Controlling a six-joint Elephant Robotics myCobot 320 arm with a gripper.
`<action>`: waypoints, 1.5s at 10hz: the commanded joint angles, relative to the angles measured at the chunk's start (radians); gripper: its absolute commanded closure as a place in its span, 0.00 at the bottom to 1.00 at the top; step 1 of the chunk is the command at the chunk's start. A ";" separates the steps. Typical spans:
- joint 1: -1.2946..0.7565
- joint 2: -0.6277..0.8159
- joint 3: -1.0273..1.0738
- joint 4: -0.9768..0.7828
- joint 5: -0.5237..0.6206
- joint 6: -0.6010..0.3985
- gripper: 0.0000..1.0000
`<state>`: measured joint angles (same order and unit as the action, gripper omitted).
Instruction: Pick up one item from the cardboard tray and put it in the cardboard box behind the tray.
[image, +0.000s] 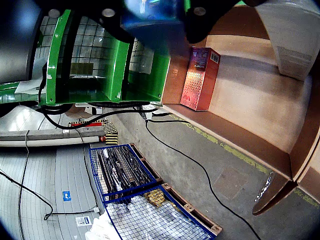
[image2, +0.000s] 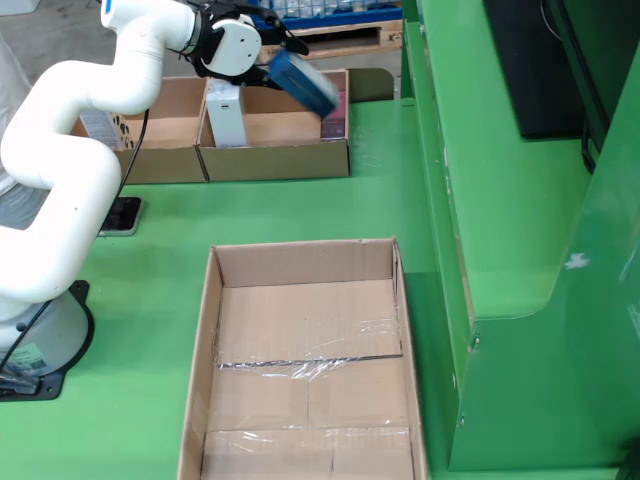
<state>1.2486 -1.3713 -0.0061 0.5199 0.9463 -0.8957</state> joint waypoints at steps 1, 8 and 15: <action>-0.007 0.011 0.006 -0.008 0.007 0.001 0.30; -0.007 0.011 0.006 -0.008 0.007 0.031 0.00; -0.007 0.011 0.006 -0.008 0.007 0.030 0.00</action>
<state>1.2317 -1.3973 -0.0244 0.5030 0.9434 -0.8589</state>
